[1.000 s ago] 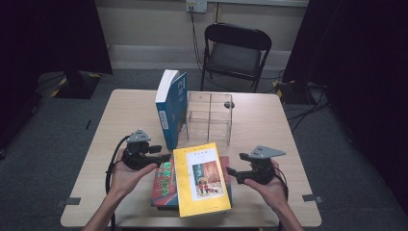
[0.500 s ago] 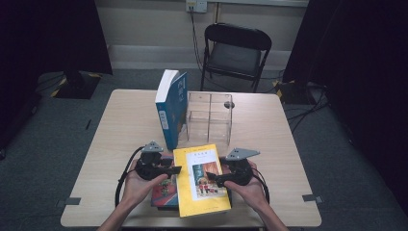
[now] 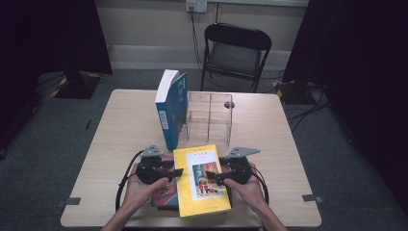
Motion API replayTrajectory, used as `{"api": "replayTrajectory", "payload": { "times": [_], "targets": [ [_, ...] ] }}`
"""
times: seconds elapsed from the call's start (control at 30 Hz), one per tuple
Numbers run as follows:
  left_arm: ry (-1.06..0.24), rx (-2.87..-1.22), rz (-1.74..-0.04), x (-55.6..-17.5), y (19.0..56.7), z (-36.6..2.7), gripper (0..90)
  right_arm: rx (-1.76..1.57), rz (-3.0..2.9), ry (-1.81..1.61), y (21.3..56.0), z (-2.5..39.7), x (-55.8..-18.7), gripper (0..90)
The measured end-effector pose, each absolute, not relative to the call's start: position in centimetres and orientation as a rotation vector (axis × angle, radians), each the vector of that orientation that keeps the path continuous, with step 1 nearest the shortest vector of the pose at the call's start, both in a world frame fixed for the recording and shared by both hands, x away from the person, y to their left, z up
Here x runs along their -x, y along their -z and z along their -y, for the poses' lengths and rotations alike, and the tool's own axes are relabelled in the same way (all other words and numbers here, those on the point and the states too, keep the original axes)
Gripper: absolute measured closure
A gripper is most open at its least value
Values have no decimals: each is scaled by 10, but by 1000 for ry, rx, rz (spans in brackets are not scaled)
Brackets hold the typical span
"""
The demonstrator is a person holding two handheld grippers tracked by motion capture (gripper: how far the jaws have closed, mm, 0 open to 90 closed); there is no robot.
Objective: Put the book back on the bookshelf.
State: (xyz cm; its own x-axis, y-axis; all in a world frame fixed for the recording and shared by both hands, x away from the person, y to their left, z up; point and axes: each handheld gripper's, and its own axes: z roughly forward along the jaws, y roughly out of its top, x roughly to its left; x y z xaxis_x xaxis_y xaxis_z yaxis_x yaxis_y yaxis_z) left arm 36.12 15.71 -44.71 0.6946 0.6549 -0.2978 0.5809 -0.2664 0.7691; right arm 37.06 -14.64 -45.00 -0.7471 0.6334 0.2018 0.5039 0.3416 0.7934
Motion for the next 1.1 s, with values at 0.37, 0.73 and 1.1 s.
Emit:
{"api": "replayTrajectory", "payload": {
  "times": [0.37, 0.73, 1.1],
  "targets": [
    [-105, -1939, -966, -359, 448, -157, 448, -1084, -2376, -1389, 440, 148, -366, 432],
    [-109, -1932, -969, -358, 449, -157, 452, -1064, -2455, -1458, 441, 146, -357, 490],
    [-92, -1926, -960, -360, 450, -158, 448, -1063, -2461, -1485, 443, 135, -374, 441]
  ]
}}
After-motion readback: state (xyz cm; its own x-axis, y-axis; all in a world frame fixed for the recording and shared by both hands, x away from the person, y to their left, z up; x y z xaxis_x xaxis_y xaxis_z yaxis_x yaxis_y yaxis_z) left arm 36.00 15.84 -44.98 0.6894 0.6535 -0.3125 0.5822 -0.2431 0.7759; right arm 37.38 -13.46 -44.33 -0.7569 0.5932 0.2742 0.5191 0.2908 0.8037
